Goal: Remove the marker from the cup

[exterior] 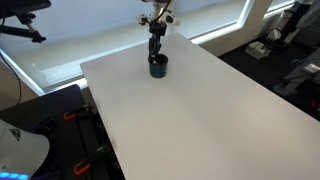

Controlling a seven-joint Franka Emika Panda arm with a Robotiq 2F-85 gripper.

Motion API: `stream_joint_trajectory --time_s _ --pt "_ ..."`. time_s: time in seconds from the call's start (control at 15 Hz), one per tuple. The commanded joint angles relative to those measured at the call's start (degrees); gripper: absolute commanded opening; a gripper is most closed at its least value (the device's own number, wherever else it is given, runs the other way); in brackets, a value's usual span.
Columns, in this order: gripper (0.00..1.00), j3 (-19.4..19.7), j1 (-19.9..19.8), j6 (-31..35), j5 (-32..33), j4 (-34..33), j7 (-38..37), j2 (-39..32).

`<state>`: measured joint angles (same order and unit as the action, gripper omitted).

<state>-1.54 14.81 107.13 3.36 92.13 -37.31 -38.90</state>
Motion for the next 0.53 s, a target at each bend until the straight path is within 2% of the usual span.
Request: stream_joint_trajectory --time_s 0.0,0.07,0.47 --pt "0.01 0.66 0.73 0.52 0.60 -0.57 0.31 -0.34" --pt "0.04 0.69 0.81 0.68 0.71 -0.50 0.29 -0.34" --pt "0.05 0.66 0.95 0.94 0.97 -0.34 0.00 0.54"
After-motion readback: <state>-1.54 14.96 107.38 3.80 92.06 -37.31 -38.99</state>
